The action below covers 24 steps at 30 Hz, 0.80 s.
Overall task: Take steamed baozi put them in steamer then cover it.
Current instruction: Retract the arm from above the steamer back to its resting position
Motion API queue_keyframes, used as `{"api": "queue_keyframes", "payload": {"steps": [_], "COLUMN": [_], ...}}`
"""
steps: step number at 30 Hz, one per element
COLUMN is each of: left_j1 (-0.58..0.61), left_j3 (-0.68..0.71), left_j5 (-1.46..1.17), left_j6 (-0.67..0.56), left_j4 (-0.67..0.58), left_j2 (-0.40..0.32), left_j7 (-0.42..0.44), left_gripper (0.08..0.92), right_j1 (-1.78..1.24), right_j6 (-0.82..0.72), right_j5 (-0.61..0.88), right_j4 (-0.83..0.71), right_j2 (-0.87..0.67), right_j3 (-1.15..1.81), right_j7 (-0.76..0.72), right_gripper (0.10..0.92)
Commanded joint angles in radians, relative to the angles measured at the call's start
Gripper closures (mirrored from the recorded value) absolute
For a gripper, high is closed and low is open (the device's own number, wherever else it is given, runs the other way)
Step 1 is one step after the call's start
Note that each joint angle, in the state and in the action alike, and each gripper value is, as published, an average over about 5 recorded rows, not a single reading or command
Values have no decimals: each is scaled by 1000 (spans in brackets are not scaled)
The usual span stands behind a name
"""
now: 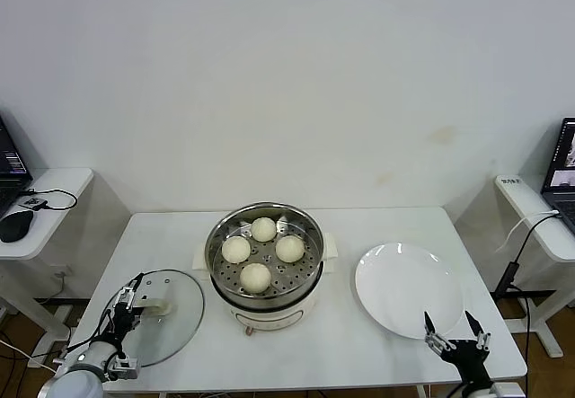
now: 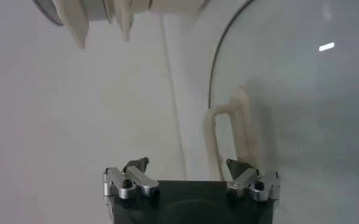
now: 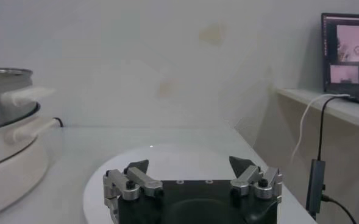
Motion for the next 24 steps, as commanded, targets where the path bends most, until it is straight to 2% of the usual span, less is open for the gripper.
{"api": "queue_keyframes", "payload": {"steps": [1,11,19,22,24], "left_j1": [-34,-29,-2,21,41], "left_j3": [15,17,2,-16,-35], "left_j5": [-1,-15,-43,-65,-80], "left_j6": [6,9,-19,-18,-4], "left_j4": [30,58,32,-10,-45], "left_j2": [-1,-7,-25,-22,-19], "left_j7": [-2,-17,-89,-114,-121], "left_gripper": [268,554,786,841,848], "right_j1": [0,-1,-3,-7,-9], "right_j6": [3,5,12,18,22], "right_j5": [-16,-30,-62,-84,-95], "right_j4": [-3,-6,-9,-8,-5], "right_j2": [4,9,6,5,3], "right_j3": [-5,-17,-35,-46,-52], "right_j7": [-2,-3,-5,-7,-8], "right_gripper": [203,203,203,203,203]}}
